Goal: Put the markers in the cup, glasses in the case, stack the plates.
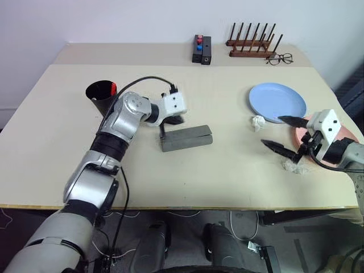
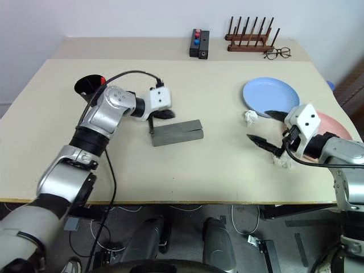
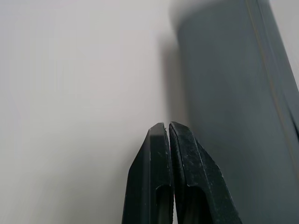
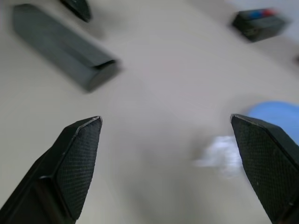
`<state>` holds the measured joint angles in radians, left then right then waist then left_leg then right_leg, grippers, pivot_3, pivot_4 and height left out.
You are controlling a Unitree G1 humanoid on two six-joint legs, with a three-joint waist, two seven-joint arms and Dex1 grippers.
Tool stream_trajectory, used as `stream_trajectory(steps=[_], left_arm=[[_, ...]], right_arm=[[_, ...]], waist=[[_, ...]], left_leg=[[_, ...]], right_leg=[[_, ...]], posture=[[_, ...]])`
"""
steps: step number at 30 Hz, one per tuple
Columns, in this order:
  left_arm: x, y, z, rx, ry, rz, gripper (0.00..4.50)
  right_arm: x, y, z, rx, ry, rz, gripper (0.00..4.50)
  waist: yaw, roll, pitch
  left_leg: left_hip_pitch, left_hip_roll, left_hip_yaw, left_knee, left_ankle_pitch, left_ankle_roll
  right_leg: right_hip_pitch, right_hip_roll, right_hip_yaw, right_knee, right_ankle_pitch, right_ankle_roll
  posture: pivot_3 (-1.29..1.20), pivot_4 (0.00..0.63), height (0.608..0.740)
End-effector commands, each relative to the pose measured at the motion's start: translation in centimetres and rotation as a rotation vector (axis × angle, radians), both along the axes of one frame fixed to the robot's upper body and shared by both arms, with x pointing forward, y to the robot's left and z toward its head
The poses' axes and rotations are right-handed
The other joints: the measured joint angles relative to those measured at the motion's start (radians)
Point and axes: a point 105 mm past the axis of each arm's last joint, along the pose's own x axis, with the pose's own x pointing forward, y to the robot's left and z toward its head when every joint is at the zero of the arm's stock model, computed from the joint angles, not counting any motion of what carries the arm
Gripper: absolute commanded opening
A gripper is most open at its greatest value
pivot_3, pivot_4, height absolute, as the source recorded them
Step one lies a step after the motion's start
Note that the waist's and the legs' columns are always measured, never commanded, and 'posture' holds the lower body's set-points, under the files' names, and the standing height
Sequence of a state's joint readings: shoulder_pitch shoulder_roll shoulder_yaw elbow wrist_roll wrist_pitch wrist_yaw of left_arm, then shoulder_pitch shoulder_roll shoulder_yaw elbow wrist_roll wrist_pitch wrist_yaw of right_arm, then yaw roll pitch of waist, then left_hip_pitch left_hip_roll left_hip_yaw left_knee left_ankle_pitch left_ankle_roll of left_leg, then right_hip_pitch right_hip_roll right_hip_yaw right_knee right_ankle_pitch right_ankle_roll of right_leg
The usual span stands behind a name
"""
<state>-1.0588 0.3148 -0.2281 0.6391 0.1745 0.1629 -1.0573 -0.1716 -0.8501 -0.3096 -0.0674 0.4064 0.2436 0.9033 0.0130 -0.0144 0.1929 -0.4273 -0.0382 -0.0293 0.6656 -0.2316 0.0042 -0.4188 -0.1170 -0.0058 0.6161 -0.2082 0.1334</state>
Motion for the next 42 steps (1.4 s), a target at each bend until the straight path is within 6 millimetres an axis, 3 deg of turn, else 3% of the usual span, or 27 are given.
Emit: stream_trajectory(steps=[1, 2, 5, 9, 12, 18, 33, 36, 38, 42], left_arm=[[-0.1, -1.6, 5.7, -0.226, -0.11, -0.038, 0.08], [-0.5, -2.2, 6.3, -0.263, -0.118, -0.065, 0.08], [-2.2, -4.6, 7.1, -0.407, 0.007, -0.179, 0.92], [-5.2, -6.8, 4.8, -0.388, 0.136, -0.338, 2.95], [-6.3, -7.6, 3.4, -0.368, 0.187, -0.379, 4.45], [-6.8, -8.2, 2.1, -0.315, 0.205, -0.4, 4.45], [-8.3, -8.1, 1.3, -0.202, 0.207, -0.529, 4.45], [-8.4, -8.1, 1.4, -0.198, 0.204, -0.542, 4.5], [-8.5, -8.2, 1.5, -0.199, 0.203, -0.548, 4.5], [-8.5, -8.2, 1.5, -0.194, 0.201, -0.552, 4.5]], right_arm=[[0.2, -2.1, 1.4, 0.0, -0.024, -0.116, 4.5], [0.3, -2.6, 1.2, 0.0, -0.001, -0.143, 4.5], [0.1, -4.3, 0.4, -0.016, 0.08, -0.197, 4.5], [-0.2, -6.3, -0.8, -0.061, 0.16, -0.258, 4.5], [-0.3, -7.4, -1.6, -0.073, 0.195, -0.295, 4.5], [0.5, -9.0, -3.6, -0.089, 0.22, -0.353, 4.5], [3.0, -9.4, -7.4, -0.075, 0.289, -0.391, 4.5], [3.1, -9.5, -7.6, -0.066, 0.302, -0.402, 3.62], [3.0, -9.5, -7.7, -0.064, 0.305, -0.402, 2.73], [3.0, -9.6, -7.6, -0.068, 0.302, -0.408, 0.51]], waist=[[0.0, 0.0, 0.0], [0.0, 0.0, 0.0], [0.002, 0.001, 0.0], [-0.002, 0.001, -0.001], [-0.006, 0.002, -0.001], [-0.003, 0.002, -0.001], [-0.004, 0.002, -0.001], [-0.004, 0.002, -0.001], [-0.003, 0.002, -0.001], [-0.004, 0.002, -0.001]], left_leg=[[0.0, 0.0, 0.0, 0.0, 0.0, 0.0], [0.0, 0.0, 0.0, 0.0, 0.0, 0.0], [0.001, -0.001, 0.001, 0.0, 0.0, 0.0], [0.001, -0.001, 0.002, 0.0, 0.0, 0.0], [0.002, -0.001, 0.002, -0.001, 0.0, 0.0], [0.002, -0.001, 0.002, 0.0, 0.0, 0.0], [0.002, -0.001, 0.002, 0.0, 0.0, 0.0], [0.002, -0.001, 0.002, 0.0, 0.0, 0.0], [0.002, -0.001, 0.002, 0.0, 0.0, 0.0], [0.002, -0.001, 0.002, 0.0, 0.0, 0.0]], right_leg=[[0.0, 0.0, 0.0, 0.0, 0.0, 0.0], [0.0, 0.0, 0.0, 0.0, 0.0, 0.0], [0.001, 0.0, 0.0, 0.0, 0.0, 0.0], [0.002, 0.0, 0.0, -0.001, 0.0, 0.0], [0.002, 0.0, 0.0, -0.001, 0.0, 0.0], [0.002, 0.0, 0.0, -0.001, 0.0, 0.0], [0.002, 0.0, 0.001, -0.001, 0.0, -0.001], [0.002, 0.0, 0.001, -0.001, 0.0, -0.001], [0.002, 0.0, 0.001, -0.001, 0.0, -0.001], [0.003, 0.0, 0.001, -0.002, 0.0, -0.001]], posture=[[0.0, 0.15, 0.74], [0.0, 0.15, 0.74], [0.0, 0.15, 0.74], [0.0, 0.15, 0.74], [0.0, 0.15, 0.74], [0.0, 0.15, 0.74], [0.0, 0.15, 0.74], [0.0, 0.15, 0.74], [0.0, 0.15, 0.74], [0.0, 0.15, 0.74]])
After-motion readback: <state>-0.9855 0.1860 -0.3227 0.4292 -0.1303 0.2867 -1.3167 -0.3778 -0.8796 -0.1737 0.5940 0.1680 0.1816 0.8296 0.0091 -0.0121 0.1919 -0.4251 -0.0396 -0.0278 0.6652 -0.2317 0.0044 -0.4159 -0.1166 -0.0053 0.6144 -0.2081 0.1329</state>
